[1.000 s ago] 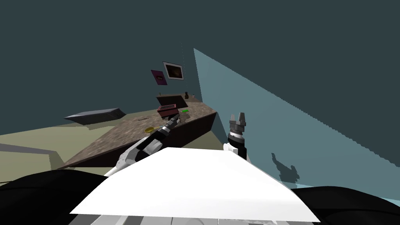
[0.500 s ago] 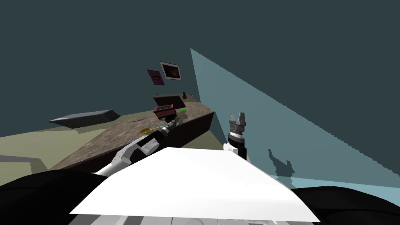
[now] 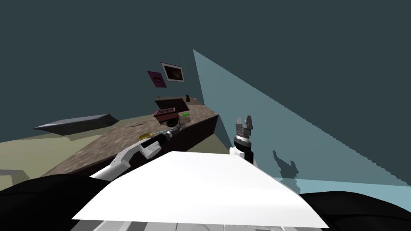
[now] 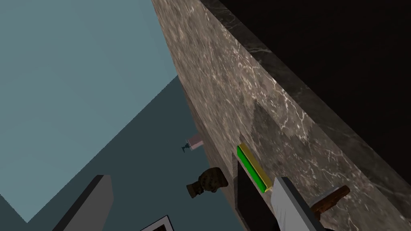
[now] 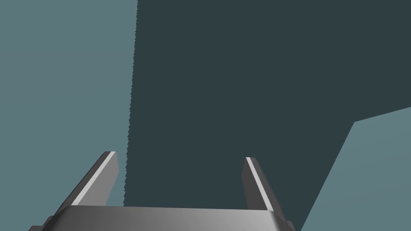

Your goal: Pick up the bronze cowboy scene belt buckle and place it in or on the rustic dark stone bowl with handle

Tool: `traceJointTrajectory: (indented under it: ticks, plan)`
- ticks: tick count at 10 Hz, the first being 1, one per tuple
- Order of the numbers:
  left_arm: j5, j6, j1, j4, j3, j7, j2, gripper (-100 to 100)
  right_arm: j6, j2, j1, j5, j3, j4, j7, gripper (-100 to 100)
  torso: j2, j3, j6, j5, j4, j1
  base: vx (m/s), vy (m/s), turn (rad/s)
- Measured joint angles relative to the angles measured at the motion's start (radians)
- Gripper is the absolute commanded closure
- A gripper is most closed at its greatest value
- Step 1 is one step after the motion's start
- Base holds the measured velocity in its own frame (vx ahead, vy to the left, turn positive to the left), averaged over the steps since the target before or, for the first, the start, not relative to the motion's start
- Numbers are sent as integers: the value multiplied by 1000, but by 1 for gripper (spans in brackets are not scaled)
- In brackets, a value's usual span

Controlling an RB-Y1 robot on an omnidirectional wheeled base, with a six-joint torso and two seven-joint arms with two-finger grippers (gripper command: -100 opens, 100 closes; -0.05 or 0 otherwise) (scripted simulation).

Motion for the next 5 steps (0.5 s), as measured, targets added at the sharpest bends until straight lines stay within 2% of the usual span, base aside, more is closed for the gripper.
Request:
traceJointTrajectory:
  ticks: [1, 3, 5]
  plan:
    - [14, 33, -11, 13, -6, -5, 20, -100, 0, 0, 0, 0, 0, 0, 0, 0, -1, 0, 0, 0, 0, 0, 32, -34, -37]
    - [42, 74, 3, 33, -2, -10, 69, -100, 0, 0, 0, 0, 0, 0, 0, 0, -1, 0, 0, 0, 0, 0, 32, -38, -47]
    - [64, 133, 7, 37, 6, -16, 103, -100, 0, 0, 0, 0, 0, 0, 0, 0, -1, 0, 0, 0, 0, 0, 37, -36, -52]
